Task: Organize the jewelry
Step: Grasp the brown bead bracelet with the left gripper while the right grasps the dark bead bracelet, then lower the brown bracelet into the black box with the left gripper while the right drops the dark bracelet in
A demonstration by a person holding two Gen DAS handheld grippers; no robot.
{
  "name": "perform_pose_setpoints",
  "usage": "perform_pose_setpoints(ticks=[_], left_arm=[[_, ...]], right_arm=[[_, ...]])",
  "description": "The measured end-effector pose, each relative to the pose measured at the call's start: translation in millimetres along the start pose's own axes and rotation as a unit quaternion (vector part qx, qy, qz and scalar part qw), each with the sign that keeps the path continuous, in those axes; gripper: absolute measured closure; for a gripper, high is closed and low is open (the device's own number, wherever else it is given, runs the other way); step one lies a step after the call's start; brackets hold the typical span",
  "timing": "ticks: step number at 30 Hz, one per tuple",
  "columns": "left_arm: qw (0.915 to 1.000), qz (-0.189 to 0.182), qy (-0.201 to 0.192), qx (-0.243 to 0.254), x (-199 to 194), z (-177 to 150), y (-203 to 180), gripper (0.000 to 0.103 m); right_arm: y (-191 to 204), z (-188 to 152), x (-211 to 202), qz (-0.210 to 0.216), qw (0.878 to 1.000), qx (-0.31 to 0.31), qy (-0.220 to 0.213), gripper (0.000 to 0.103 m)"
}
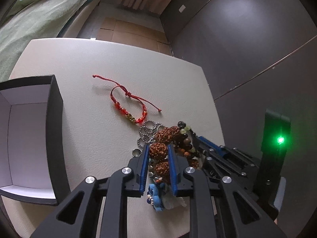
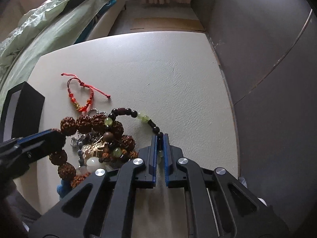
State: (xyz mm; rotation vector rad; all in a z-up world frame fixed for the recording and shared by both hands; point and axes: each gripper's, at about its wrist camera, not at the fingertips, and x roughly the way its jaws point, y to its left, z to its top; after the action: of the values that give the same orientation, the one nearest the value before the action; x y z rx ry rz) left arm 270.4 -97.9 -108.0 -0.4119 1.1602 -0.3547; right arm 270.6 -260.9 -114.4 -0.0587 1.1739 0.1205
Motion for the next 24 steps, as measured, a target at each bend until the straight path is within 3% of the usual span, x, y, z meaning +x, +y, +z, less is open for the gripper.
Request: perform_pose_setpoints(ticks=[7,15,24], left_arm=[[0.9996,-0.017,-0.018,0.015,-22,3,-15,0.086],[0.9983,-0.021,-0.043,0.034,-52,7,-32,0.086],[0.9957,0.006,-0.079,0.050,-95,22,-34,0.086]], right_arm=[[-21,-2,-32,0.087,0.993,0.062,-0.042,0.096],[-33,-1,-76,0.197,0.966,0.106,-0.127,0.096],[-19,3,-95,0.236,0.953,0.095,-0.162,0.096]])
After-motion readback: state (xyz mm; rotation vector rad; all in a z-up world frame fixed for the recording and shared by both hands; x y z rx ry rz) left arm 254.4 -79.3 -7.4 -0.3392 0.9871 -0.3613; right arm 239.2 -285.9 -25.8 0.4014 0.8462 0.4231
